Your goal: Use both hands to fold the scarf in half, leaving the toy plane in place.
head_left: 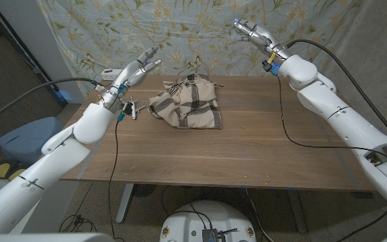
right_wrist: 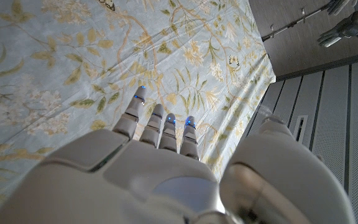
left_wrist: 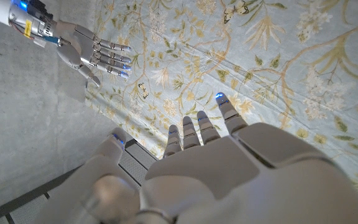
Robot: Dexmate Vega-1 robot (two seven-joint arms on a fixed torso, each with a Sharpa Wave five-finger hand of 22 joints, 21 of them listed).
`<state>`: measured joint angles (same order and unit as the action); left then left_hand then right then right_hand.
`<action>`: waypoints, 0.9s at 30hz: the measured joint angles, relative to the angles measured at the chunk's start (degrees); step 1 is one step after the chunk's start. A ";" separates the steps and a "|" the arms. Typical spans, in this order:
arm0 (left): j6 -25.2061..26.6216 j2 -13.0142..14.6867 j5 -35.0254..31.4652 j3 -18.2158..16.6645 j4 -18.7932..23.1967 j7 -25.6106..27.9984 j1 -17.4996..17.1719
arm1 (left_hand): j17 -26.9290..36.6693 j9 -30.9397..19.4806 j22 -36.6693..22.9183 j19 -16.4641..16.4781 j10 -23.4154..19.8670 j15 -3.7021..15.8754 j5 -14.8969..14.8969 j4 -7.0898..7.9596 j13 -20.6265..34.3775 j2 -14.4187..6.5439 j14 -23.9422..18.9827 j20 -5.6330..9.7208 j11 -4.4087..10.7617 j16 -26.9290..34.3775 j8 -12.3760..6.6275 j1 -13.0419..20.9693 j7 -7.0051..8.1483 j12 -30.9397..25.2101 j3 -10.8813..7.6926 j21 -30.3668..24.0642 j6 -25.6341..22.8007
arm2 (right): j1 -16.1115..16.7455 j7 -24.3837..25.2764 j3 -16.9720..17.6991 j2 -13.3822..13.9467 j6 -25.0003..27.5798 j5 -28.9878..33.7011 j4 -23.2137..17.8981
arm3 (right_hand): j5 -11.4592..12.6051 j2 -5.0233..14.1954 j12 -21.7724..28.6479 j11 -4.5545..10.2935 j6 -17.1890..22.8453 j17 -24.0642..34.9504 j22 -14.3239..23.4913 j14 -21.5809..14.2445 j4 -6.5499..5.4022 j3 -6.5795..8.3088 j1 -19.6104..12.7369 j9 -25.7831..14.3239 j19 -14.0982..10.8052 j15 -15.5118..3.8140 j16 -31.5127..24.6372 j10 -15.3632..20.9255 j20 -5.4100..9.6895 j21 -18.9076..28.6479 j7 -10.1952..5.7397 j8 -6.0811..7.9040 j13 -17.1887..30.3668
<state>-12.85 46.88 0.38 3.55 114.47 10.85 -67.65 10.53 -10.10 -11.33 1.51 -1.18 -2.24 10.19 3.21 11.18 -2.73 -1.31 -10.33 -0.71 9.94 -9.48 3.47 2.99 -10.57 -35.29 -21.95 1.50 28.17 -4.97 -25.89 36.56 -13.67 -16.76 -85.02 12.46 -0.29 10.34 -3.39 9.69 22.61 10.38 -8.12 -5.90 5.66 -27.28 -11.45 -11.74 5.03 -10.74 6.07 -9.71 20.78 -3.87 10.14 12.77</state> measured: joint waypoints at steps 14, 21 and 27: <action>-5.93 -1.67 13.35 1.96 -6.99 -6.55 3.08 | -0.15 -0.01 0.00 -0.97 1.83 0.68 0.45 1.09 -0.26 0.47 2.39 0.97 0.13 0.00 -0.28 -1.05 -0.35 0.23 1.09 0.74 1.50 | 13.00 6.06 8.04 4.36 1.29 -6.23 -10.11 | 0.00 -0.83 0.48 -5.31 -1.60 -1.81 0.01 -0.76 -0.49 -1.44 2.33 0.27 -0.36 2.63 -0.56 -0.60 -0.99 -0.90 1.48 0.25 -0.78; -11.02 -3.31 17.45 4.10 -12.62 -9.75 5.87 | -0.41 0.25 0.14 -1.54 1.62 0.80 0.84 1.07 -0.26 0.77 3.09 1.98 0.33 0.00 -0.50 -1.35 -1.39 -0.06 1.60 0.84 1.29 | 20.16 10.07 12.36 6.61 3.08 -8.31 -15.49 | 0.27 -0.78 0.69 -5.95 -0.98 -2.57 0.01 -0.97 -0.35 -1.71 2.51 0.27 -0.23 2.98 -0.56 -0.34 -1.46 -1.31 2.68 0.75 -1.00; -14.12 -4.13 19.48 5.42 -17.41 -11.44 7.49 | -0.41 0.25 0.15 -1.61 1.62 0.80 0.84 1.07 -0.54 0.52 3.09 2.05 0.33 0.00 -0.50 -1.59 -1.82 -0.06 1.60 1.22 1.27 | 27.00 16.32 16.64 8.21 6.47 -8.29 -20.94 | 0.50 -0.90 0.92 -5.83 -0.37 -3.07 0.01 -0.97 -0.35 -1.70 2.85 0.26 -0.23 2.98 -0.56 0.60 -1.46 -1.72 2.84 0.90 -1.06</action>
<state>-26.97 42.75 19.85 8.98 97.06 -0.59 -60.16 10.12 -9.86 -11.18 -0.11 0.44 -1.44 11.03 4.29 10.64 -2.21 1.78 -8.29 -0.38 9.95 -9.98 1.88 1.17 -10.63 -33.69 -20.73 2.77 55.17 11.35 -9.25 44.77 -7.20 -25.05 -105.96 12.96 -1.19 11.26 -9.22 9.32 19.54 10.39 -9.09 -6.25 3.96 -24.43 -11.19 -11.97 8.00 -11.31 6.67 -11.18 19.06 -1.03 11.04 11.71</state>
